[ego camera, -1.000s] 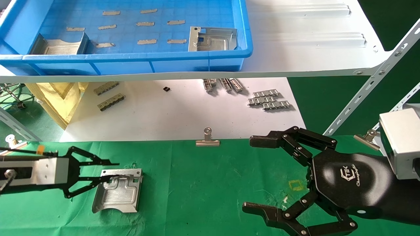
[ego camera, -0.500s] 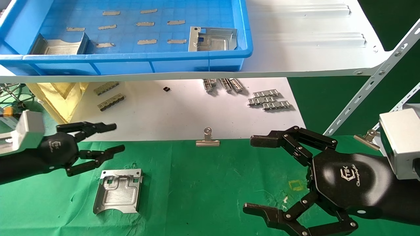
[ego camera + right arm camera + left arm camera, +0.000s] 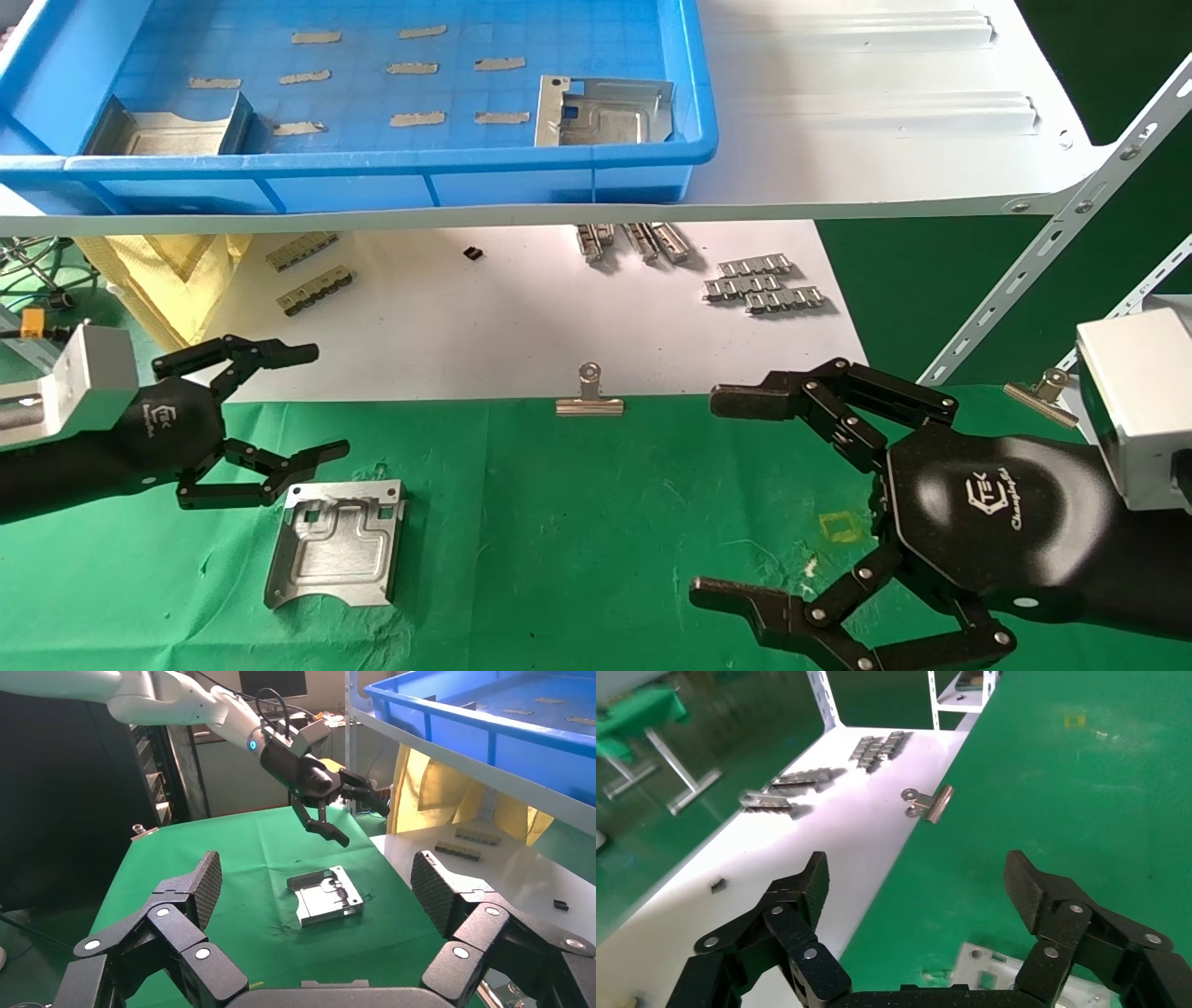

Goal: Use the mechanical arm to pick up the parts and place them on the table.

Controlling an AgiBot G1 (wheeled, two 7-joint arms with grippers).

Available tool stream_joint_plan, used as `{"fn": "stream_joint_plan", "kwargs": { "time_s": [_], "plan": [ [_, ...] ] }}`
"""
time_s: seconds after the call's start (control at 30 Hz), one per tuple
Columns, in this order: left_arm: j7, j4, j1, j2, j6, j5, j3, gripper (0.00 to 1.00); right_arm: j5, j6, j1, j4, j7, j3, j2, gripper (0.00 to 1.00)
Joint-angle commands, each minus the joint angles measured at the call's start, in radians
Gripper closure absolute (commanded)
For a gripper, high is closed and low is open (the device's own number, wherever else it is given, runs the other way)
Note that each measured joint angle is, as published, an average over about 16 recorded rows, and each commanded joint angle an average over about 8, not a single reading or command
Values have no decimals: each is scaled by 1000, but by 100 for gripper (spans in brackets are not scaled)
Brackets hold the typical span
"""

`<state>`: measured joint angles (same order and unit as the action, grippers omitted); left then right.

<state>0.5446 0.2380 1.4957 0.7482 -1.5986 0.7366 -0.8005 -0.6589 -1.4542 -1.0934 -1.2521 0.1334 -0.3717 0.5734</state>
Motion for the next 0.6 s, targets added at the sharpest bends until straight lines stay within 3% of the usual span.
{"fn": "stream_joint_plan", "kwargs": {
  "time_s": [0.03, 0.6],
  "plan": [
    [-1, 7, -1, -1, 1, 3, 2, 0, 0, 0, 0, 0, 0, 0, 0, 0],
    [-214, 309, -123, -40, 30, 0, 153, 0, 0, 0, 0, 0, 0, 0, 0, 0]
  ]
}}
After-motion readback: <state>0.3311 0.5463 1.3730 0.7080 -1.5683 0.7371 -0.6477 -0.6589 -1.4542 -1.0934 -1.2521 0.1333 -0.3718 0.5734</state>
